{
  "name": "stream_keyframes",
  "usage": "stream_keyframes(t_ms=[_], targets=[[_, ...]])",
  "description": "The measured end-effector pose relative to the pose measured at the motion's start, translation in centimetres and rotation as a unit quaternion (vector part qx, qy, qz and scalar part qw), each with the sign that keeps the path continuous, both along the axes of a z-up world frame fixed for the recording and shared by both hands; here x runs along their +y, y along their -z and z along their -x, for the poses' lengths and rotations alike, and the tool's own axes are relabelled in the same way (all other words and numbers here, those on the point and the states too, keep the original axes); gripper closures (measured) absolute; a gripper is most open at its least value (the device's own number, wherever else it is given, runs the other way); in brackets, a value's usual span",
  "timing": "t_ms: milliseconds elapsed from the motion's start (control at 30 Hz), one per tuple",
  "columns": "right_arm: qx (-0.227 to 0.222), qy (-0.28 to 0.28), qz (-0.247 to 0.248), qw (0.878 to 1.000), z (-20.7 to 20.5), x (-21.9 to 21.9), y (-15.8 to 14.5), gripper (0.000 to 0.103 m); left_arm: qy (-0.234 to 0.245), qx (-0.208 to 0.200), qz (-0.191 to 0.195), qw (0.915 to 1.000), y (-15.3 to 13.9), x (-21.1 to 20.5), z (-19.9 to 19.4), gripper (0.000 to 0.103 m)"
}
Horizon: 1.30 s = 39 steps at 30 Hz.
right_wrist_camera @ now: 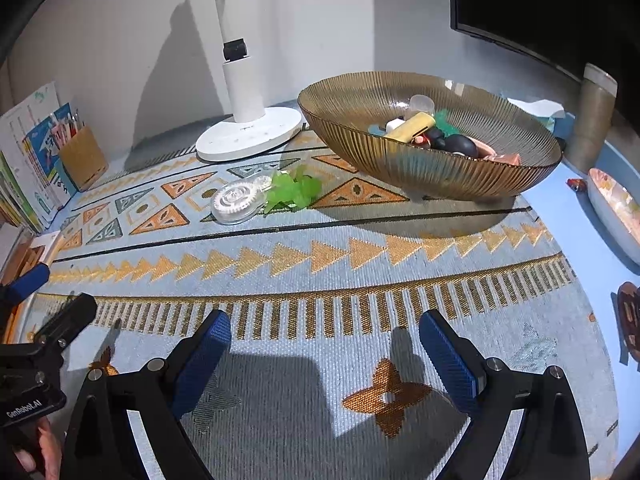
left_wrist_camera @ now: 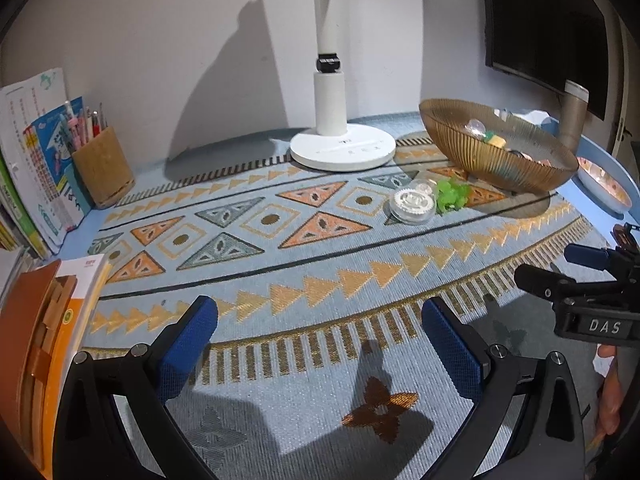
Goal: Organize rigid objects
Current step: 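Grasp the clear tape dispenser with the left gripper while the right grasps the green jelly toy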
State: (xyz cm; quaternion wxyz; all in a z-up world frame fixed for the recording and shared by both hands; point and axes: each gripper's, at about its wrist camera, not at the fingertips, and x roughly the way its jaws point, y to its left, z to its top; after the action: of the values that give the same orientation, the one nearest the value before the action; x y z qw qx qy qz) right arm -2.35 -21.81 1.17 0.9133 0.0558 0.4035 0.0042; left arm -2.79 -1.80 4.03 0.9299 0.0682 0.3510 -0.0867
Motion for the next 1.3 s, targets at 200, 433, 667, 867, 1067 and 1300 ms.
stream_keyframes(t_ms=[200,433,667,867,1067,1300], targets=[[0.022,0.005,-0.033,0.999,-0.5,-1.0,0.2,0.008,0.050,0.051,0.036,0.9968,0.0,0.2,-0.9,0.001],[0.025,-0.016,-0.012,0.999,-1.0,0.1,-2.6,0.008,0.139,0.071,0.027,0.9873,-1.7,-1.6,-3.5,0.001],[0.047,0.002,-0.115,0.992,-4.7,-1.8,-2.6,0.036,0.203,0.082,-0.006,0.9758,-0.4,-5.8,-7.1,0.002],[0.042,0.017,-0.150,0.988,-8.4,-2.1,-1.1,0.044,0.220,0.095,-0.004,0.9710,0.8,-7.9,-12.0,0.012],[0.043,0.030,-0.136,0.989,-11.5,-1.4,0.3,0.044,0.242,0.124,0.006,0.9624,2.1,-8.8,-14.8,0.029],[0.035,0.013,-0.086,0.996,-13.0,0.7,0.3,0.059,0.243,0.114,-0.013,0.9631,2.1,-9.6,-14.2,0.057]])
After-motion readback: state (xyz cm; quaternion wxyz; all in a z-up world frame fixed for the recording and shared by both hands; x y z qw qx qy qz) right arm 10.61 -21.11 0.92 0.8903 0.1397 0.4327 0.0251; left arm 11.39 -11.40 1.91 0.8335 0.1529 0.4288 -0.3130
